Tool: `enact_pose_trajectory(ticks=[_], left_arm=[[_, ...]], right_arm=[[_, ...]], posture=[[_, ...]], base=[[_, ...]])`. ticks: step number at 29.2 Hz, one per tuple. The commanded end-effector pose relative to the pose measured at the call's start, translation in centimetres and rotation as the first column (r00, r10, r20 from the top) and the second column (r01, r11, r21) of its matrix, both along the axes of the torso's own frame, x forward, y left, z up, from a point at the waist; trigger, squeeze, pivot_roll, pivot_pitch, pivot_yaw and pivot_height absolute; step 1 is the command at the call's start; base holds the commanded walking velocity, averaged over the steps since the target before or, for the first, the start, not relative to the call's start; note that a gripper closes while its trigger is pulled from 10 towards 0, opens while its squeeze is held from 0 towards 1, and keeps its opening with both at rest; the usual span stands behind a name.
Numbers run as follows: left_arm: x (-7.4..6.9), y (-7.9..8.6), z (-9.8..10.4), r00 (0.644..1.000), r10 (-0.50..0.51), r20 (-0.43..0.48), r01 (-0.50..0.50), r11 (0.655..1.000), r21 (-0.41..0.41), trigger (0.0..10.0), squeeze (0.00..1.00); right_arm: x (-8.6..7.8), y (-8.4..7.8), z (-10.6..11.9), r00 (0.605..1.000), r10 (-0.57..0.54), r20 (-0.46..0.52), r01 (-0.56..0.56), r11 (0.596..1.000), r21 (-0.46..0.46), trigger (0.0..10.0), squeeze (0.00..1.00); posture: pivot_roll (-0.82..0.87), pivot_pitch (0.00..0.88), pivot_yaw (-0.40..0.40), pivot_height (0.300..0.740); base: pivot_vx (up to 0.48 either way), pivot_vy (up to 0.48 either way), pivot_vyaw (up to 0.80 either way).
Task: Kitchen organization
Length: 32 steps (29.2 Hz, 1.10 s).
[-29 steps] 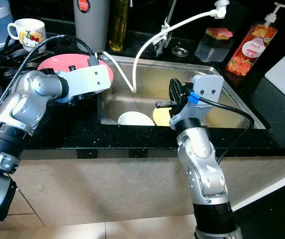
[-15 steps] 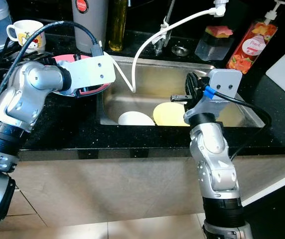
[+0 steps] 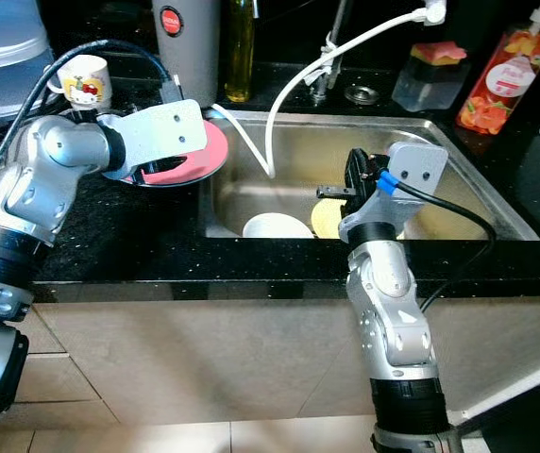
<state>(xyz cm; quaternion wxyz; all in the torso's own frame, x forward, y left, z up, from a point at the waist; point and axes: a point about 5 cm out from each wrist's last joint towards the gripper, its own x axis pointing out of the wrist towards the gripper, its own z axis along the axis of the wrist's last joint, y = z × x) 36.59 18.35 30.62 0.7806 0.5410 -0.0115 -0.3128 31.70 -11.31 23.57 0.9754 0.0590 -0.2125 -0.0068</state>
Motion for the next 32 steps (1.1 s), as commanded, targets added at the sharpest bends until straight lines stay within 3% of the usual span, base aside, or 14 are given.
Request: enact_pose_trajectory(ticks=[1, 8, 13, 18, 20, 21, 23, 24, 26, 28, 29, 30, 31, 32], left_arm=[[-0.2, 0.6, -0.1, 0.999, -0.006, -0.033, 0.008, 0.999, 0.051, 10.0, 0.0], [0.4, 0.9, -0.6, 0.998, 0.022, -0.053, -0.015, 0.99, 0.138, 10.0, 0.0], [0.2, 0.7, -1.1, 0.997, 0.027, -0.071, -0.016, 0.99, 0.143, 10.0, 0.0], [0.3, 0.4, -0.6, 1.0, 0.016, -0.004, -0.016, 0.993, 0.121, 10.0, 0.0], [0.3, -1.5, 1.2, 0.995, -0.06, 0.086, 0.063, 0.998, -0.029, 10.0, 0.0], [0.3, -1.5, 1.2, 0.995, -0.06, 0.086, 0.063, 0.998, -0.029, 10.0, 0.0], [0.0, -3.4, 2.7, 0.982, -0.116, 0.148, 0.143, 0.972, -0.185, 10.0, 0.0], [-0.1, -4.1, 3.2, 0.979, -0.101, 0.175, 0.148, 0.948, -0.28, 10.0, 0.0], [-0.3, -4.7, 3.3, 0.981, -0.043, 0.187, 0.115, 0.912, -0.393, 10.0, 0.0], [-0.5, -5.0, 2.5, 0.982, 0.053, 0.18, 0.042, 0.874, -0.483, 10.0, 0.0], [-0.5, -5.0, 2.5, 0.982, 0.053, 0.18, 0.042, 0.874, -0.483, 10.0, 0.0], [-1.3, -5.4, 1.2, 0.974, 0.13, 0.187, -0.003, 0.829, -0.559, 10.0, 0.0], [-1.3, -5.4, 1.2, 0.974, 0.13, 0.187, -0.003, 0.829, -0.559, 10.0, 0.0], [-1.6, -5.6, 0.6, 0.963, 0.189, 0.194, -0.023, 0.77, -0.638, 10.0, 0.0]], right_arm=[[0.0, -0.5, -0.5, 1.0, -0.014, -0.013, 0.014, 1.0, -0.009, 10.0, 0.0], [0.2, -1.6, -0.2, 0.999, -0.044, 0.002, 0.044, 0.999, -0.025, 10.0, 0.0], [0.2, -1.8, 0.1, 0.999, -0.051, 0.008, 0.051, 0.998, -0.03, 10.0, 0.0], [0.1, -1.7, 0.1, 0.999, -0.044, 0.01, 0.044, 0.998, -0.038, 10.0, 0.0], [0.1, -2.3, 0.7, 0.998, -0.062, 0.03, 0.063, 0.997, -0.041, 10.0, 0.0], [0.1, -2.3, 0.7, 0.998, -0.062, 0.03, 0.063, 0.997, -0.041, 10.0, 0.0], [0.1, -3.1, 1.1, 0.995, -0.093, 0.044, 0.095, 0.994, -0.054, 10.0, 0.0], [0.0, -3.5, 1.2, 0.993, -0.108, 0.051, 0.111, 0.992, -0.064, 10.0, 0.0], [-0.3, -3.8, 1.2, 0.991, -0.121, 0.056, 0.125, 0.989, -0.074, 10.0, 0.0], [-0.6, -3.7, 0.8, 0.992, -0.12, 0.05, 0.124, 0.99, -0.075, 10.0, 0.0], [-0.6, -3.7, 0.8, 0.992, -0.12, 0.05, 0.124, 0.99, -0.075, 10.0, 0.0], [-0.8, -3.4, 0.3, 0.993, -0.111, 0.032, 0.113, 0.991, -0.072, 10.0, 0.0], [-0.8, -3.4, 0.3, 0.993, -0.111, 0.032, 0.113, 0.991, -0.072, 10.0, 0.0], [-0.9, -3.1, 0.0, 0.995, -0.101, 0.023, 0.102, 0.992, -0.068, 10.0, 0.0]], posture=[[0.27, 0.051, -0.028, 0.74], [0.26, 0.042, -0.03, 0.74], [0.24, 0.044, -0.054, 0.74], [0.23, 0.04, -0.056, 0.74], [0.23, 0.032, -0.058, 0.74], [0.23, 0.032, -0.058, 0.74], [0.23, 0.022, -0.044, 0.74], [0.23, 0.016, -0.038, 0.74], [0.24, 0.017, -0.04, 0.74], [0.24, 0.019, -0.046, 0.74], [0.24, 0.019, -0.046, 0.74], [0.24, 0.025, -0.055, 0.74], [0.24, 0.025, -0.055, 0.74], [0.24, 0.027, -0.063, 0.74]], base=[[0.0, 0.0, 0.0], [0.0, 0.0, 0.0], [0.0, 0.0, 0.0], [0.0, 0.0, 0.0], [0.0, 0.0, 0.0], [0.0, 0.0, 0.0], [0.0, 0.0, 0.0], [0.0, 0.0, 0.0], [0.0, 0.0, 0.0], [0.0, 0.0, 0.0], [0.0, 0.0, 0.0], [0.0, 0.0, 0.0], [0.0, 0.0, 0.0], [0.0, 0.0, 0.0]])
